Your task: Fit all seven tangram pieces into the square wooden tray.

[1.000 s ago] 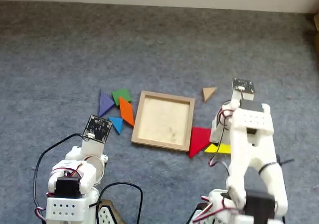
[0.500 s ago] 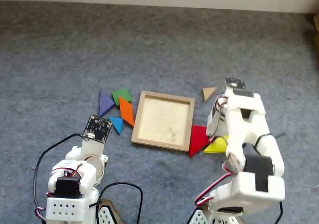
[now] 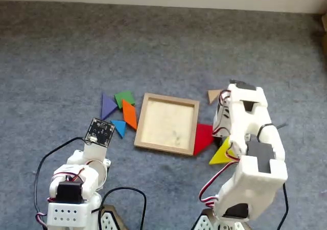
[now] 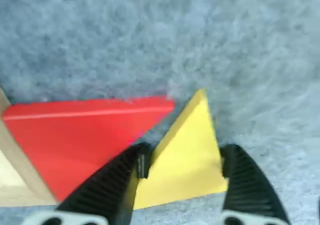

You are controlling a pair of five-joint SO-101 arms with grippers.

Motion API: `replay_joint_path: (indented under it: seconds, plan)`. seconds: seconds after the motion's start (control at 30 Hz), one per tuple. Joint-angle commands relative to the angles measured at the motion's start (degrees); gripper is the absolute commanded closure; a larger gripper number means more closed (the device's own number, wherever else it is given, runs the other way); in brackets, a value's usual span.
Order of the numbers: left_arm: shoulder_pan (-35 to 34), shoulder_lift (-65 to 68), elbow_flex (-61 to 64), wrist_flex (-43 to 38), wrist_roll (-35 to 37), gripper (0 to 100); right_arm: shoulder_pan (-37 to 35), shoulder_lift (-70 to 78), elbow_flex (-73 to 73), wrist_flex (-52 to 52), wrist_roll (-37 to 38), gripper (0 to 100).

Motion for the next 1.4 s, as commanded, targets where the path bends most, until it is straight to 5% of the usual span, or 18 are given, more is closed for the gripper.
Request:
replay_joint_path:
  seconds: [0.0, 0.2, 0.8, 1.03, 1.13, 1.37]
  plan:
    - [0.3, -1.5, 1.1, 0.3, 0.4, 95, -2.1, 0.9, -0.8, 0.4, -0.4, 88.5]
    - [0.3, -1.5, 1.1, 0.3, 0.4, 95, -2.6, -1.1, -1.4, 0.4, 5.8, 99.3]
    - [0.3, -1.5, 1.1, 0.3, 0.4, 95, -2.6, -41.5, 18.2, 0.0, 6.8, 99.1]
    - [0.3, -1.5, 1.1, 0.3, 0.4, 95, -5.0, -47.8, 27.9, 0.0, 6.2, 98.8]
    - [0.3, -1.5, 1.1, 0.3, 0.4, 95, -5.0, -48.0, 29.3, 0.5, -2.0, 98.1]
    - [0.3, -1.5, 1.1, 0.3, 0.4, 95, -8.9, -46.0, 29.7, 0.7, -19.3, 66.2]
